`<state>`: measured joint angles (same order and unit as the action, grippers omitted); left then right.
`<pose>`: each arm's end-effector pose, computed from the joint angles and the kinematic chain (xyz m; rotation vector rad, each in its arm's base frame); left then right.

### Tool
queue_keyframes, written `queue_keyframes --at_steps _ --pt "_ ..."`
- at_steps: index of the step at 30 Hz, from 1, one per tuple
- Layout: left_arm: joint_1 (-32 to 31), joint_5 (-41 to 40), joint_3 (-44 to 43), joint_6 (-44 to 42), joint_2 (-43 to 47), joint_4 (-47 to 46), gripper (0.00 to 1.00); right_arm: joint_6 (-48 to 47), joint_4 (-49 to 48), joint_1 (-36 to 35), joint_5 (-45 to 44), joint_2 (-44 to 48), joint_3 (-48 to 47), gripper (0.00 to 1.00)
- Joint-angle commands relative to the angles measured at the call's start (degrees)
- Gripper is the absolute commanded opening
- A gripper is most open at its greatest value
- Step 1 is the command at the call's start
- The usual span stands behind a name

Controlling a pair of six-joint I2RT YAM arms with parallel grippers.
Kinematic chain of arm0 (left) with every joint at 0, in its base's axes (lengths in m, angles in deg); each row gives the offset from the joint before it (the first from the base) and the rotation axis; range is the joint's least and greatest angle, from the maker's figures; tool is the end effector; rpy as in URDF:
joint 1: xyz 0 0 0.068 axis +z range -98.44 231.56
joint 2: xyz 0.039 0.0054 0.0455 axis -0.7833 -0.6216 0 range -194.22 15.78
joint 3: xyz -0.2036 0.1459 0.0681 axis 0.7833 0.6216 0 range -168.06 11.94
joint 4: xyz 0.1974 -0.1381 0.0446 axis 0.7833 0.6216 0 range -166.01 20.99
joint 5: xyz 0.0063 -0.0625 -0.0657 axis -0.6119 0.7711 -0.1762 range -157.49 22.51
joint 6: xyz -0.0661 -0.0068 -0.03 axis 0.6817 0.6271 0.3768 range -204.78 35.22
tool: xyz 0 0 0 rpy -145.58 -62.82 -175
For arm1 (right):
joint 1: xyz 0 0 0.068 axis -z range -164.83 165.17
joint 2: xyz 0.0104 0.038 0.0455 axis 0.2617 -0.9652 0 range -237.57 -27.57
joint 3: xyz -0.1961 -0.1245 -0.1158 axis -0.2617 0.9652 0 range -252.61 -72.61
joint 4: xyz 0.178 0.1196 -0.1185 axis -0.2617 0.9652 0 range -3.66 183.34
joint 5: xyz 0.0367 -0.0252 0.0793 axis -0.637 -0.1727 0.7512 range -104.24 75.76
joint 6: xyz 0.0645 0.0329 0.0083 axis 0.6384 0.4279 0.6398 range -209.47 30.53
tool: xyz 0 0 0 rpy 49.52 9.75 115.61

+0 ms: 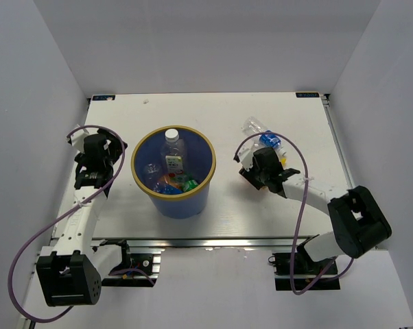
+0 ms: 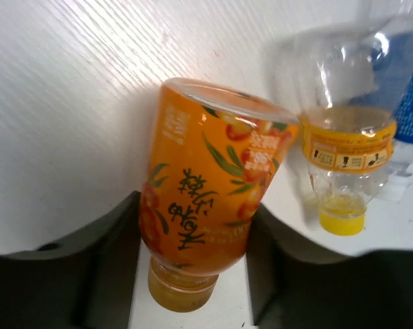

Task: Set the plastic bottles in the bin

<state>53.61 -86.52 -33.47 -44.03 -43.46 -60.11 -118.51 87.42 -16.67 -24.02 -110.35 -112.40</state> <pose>0.2403 0.0284 0.2673 -0.9335 1.8358 -0.0701 0.2533 0.1452 0.1576 -1.1082 2.0524 -0.1753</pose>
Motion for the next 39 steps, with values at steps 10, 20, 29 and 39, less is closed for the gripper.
queue_keyframes --at_steps 10,20,29,39 --pt "0.15 0.04 -0.38 0.47 4.4 0.97 0.98 12.93 3.66 -0.16 11.52 20.35 -12.12 0.24" --pt "0.07 -0.04 -0.3 0.73 5.45 1.15 0.98 24.64 -7.76 -5.58 44.67 21.62 -25.31 0.35" --pt "0.15 -0.49 -0.3 0.47 5.02 1.06 0.98 20.42 2.78 -17.74 40.73 10.89 -38.96 0.89" --pt "0.15 -0.31 -0.65 0.2 3.61 1.59 0.98 27.09 1.38 -8.79 27.01 16.6 -33.08 0.89"
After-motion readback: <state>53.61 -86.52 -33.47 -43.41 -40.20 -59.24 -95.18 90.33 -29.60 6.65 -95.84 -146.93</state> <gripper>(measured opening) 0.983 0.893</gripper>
